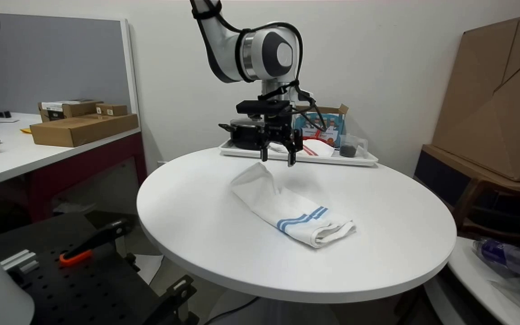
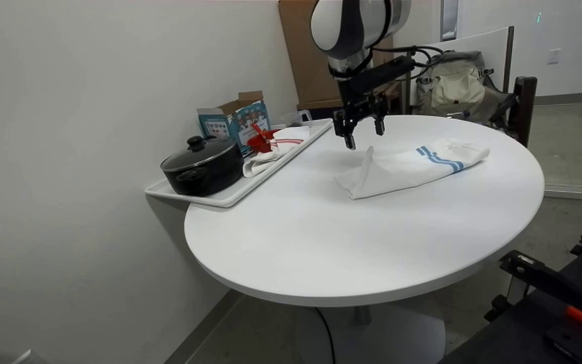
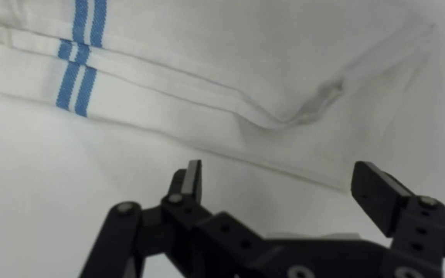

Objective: Fold the bluestripped table cloth

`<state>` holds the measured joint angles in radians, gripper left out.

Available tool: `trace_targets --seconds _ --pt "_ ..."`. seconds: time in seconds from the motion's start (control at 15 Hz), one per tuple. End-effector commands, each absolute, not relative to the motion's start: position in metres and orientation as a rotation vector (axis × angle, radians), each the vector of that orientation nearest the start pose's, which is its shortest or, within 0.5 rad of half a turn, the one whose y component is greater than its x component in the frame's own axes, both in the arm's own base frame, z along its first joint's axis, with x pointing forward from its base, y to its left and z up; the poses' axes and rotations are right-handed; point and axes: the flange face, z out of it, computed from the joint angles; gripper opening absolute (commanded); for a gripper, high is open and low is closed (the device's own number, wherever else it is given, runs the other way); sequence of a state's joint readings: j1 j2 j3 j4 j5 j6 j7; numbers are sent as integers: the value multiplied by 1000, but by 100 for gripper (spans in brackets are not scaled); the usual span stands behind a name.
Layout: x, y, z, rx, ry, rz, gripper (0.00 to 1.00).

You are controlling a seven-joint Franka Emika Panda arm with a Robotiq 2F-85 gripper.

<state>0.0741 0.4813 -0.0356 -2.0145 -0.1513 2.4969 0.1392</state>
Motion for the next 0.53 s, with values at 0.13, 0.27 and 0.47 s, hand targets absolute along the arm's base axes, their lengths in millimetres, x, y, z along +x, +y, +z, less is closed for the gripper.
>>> trace_targets --seconds 0.13,0.27,0.47 --pt "629 54 267 -3213 15 -66 100" --pt "611 71 267 -3197 42 13 100" --pt "587 68 280 -3191 121 73 100"
